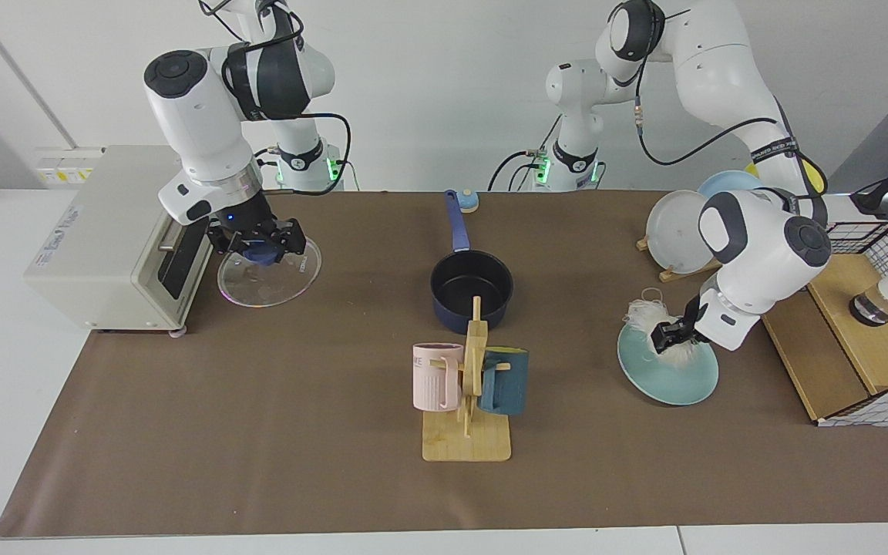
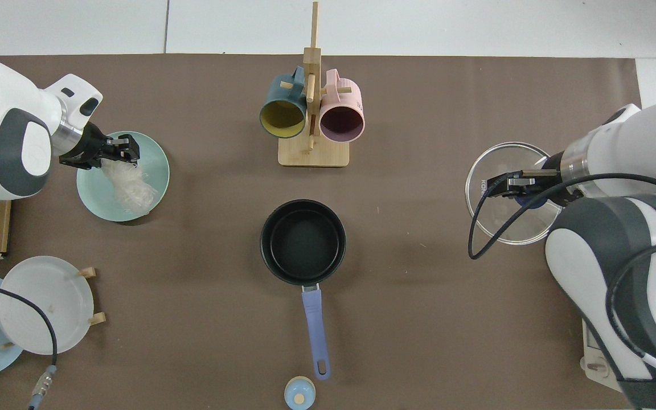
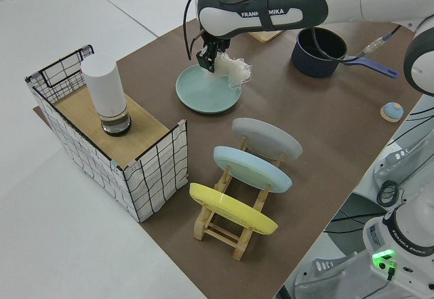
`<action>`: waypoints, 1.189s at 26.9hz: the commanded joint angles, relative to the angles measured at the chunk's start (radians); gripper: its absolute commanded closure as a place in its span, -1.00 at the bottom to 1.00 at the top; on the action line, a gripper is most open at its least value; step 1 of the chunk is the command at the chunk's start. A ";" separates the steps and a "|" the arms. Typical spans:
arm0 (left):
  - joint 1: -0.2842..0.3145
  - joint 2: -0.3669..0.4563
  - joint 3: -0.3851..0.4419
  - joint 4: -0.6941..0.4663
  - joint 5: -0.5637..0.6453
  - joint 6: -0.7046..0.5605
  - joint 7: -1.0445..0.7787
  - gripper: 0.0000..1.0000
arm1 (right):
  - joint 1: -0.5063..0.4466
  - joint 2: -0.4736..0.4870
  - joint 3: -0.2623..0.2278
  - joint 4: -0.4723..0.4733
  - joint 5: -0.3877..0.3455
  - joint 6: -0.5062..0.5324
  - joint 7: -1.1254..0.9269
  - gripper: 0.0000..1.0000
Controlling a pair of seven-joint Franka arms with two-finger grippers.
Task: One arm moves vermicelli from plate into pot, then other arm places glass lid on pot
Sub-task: 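Carry the vermicelli with the left gripper over the black saucepan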
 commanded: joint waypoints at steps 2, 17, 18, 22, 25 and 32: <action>-0.015 -0.020 -0.085 0.069 -0.007 -0.087 -0.177 1.00 | -0.017 -0.009 0.008 -0.001 0.019 -0.011 -0.034 1.00; -0.148 -0.057 -0.327 0.089 0.173 -0.109 -0.723 1.00 | -0.027 -0.005 0.008 -0.001 0.025 -0.016 -0.036 1.00; -0.153 -0.065 -0.340 0.083 0.179 -0.110 -0.747 1.00 | -0.027 -0.005 0.006 -0.001 0.024 -0.017 -0.036 1.00; -0.176 -0.102 -0.370 0.020 0.185 -0.109 -0.797 1.00 | -0.025 -0.005 0.006 -0.001 0.015 -0.017 -0.036 1.00; -0.202 -0.166 -0.376 -0.084 0.184 -0.063 -0.798 1.00 | -0.027 -0.005 0.006 -0.001 0.015 -0.017 -0.036 1.00; -0.213 -0.261 -0.380 -0.321 0.182 0.113 -0.794 1.00 | -0.033 -0.006 0.008 -0.006 0.025 -0.017 -0.025 1.00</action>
